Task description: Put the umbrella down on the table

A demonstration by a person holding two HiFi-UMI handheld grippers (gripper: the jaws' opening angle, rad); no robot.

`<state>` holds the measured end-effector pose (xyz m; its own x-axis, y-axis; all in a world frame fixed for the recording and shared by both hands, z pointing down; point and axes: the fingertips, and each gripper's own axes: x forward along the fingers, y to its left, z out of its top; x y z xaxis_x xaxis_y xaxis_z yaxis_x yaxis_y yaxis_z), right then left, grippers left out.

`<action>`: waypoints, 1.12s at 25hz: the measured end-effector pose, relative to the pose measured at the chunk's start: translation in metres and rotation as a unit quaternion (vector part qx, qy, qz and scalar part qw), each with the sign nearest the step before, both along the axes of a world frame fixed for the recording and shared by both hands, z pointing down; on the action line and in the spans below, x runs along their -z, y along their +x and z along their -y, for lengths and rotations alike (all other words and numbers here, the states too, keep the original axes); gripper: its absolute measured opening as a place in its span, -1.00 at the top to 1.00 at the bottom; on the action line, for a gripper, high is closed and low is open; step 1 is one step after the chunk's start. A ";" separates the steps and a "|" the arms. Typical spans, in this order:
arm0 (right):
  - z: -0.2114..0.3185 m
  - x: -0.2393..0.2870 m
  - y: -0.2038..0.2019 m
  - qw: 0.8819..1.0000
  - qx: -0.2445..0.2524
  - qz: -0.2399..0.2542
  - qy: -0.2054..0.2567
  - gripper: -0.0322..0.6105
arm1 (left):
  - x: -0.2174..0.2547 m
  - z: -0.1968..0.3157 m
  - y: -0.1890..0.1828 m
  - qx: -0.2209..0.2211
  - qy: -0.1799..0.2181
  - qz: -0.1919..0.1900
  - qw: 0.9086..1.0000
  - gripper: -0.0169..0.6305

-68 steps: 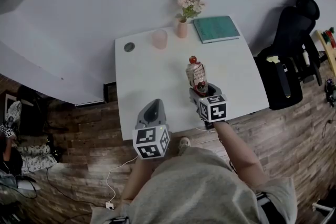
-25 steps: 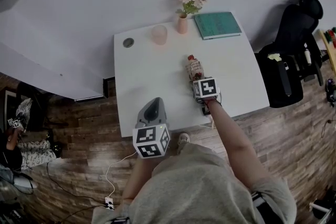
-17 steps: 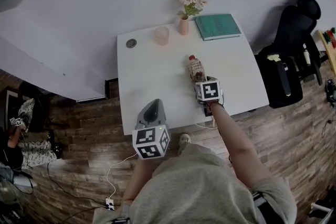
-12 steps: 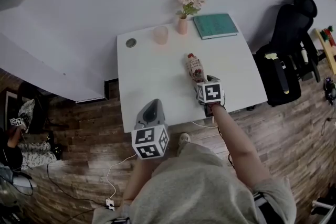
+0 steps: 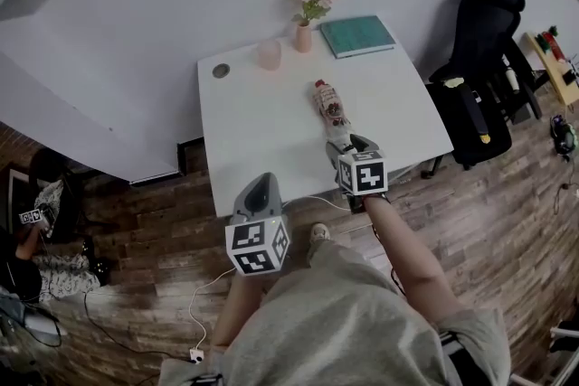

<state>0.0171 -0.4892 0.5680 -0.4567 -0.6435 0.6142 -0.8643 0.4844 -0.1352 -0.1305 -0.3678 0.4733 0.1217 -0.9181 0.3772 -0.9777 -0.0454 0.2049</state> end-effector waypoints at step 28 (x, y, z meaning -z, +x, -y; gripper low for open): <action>-0.249 0.087 0.025 0.991 -0.036 0.051 0.117 0.81 | 0.006 -0.189 0.010 -0.023 0.030 0.005 0.999 0.92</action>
<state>0.0423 -0.2401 0.4811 -0.4570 -0.7959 0.3971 -0.8851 0.4512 -0.1142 -0.1204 -0.1790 0.4676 0.1605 -0.9324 0.3239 -0.9765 -0.1021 0.1899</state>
